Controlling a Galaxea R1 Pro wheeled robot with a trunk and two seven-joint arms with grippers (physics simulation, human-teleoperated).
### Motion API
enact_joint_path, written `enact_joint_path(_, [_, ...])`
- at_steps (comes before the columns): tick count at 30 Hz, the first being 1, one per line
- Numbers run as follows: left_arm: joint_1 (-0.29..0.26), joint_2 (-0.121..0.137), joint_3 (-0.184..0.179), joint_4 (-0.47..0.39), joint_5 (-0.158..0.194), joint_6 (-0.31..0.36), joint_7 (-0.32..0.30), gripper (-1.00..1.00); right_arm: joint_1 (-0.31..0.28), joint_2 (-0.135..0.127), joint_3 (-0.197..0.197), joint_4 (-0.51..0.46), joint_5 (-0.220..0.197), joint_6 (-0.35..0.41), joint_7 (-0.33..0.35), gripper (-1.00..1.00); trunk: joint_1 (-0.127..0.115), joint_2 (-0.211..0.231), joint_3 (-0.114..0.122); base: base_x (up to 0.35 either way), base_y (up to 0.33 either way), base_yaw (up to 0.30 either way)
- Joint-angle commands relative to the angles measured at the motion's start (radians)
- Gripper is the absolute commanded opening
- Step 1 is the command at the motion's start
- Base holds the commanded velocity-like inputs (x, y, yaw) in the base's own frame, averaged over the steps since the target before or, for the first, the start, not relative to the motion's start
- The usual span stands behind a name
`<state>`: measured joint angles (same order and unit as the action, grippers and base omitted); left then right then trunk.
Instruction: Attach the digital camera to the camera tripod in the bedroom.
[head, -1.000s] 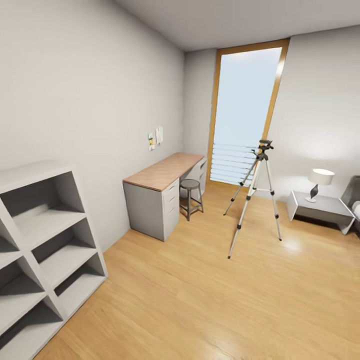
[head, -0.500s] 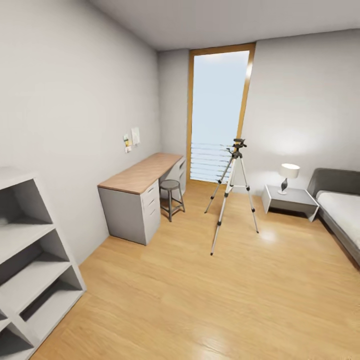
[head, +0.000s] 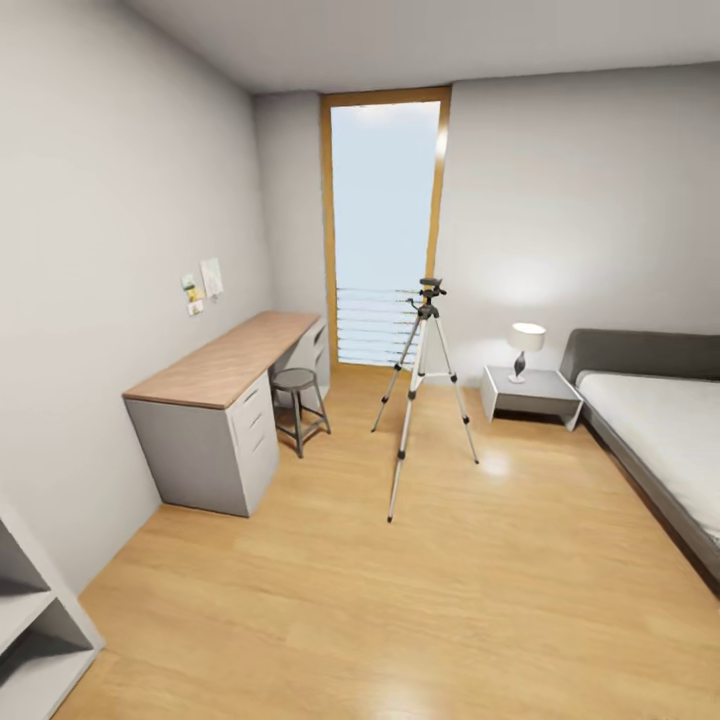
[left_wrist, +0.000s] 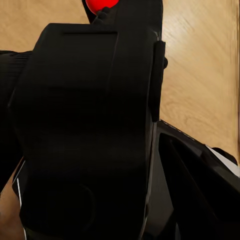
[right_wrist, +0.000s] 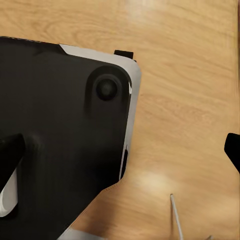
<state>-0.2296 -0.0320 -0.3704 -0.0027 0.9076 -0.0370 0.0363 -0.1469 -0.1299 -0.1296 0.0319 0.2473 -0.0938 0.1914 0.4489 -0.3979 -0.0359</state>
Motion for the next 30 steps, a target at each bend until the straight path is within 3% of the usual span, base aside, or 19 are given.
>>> enact_joint_path(1, [-0.001,0.0,-0.009,0.0,0.006,-0.003,0.004,-1.0,-0.002,-0.001,-0.008,0.003,0.009,-0.006,0.002,1.0,0.001,-0.002,-0.002,0.321,0.0,-0.289])
enact_joint_path(7, [-0.001,0.0,-0.009,0.0,-0.006,-0.002,0.004,-1.0,-0.002,-0.001,-0.008,0.003,0.009,-0.006,0.002,1.0,0.001,-0.002,-0.002,0.322,0.0,-0.289])
enact_joint_path(12, [-0.001,0.0,-0.009,0.0,-0.037,-0.001,0.005,-1.0,-0.002,-0.001,-0.008,0.003,0.009,-0.007,0.002,1.0,0.001,-0.002,-0.002,0.322,0.0,-0.29])
enact_joint_path(30, [-0.001,0.0,-0.009,0.0,-0.042,-0.001,0.005,-1.0,-0.002,0.001,-0.008,0.003,0.009,-0.005,0.002,1.0,0.001,-0.002,-0.002,0.322,0.0,-0.29])
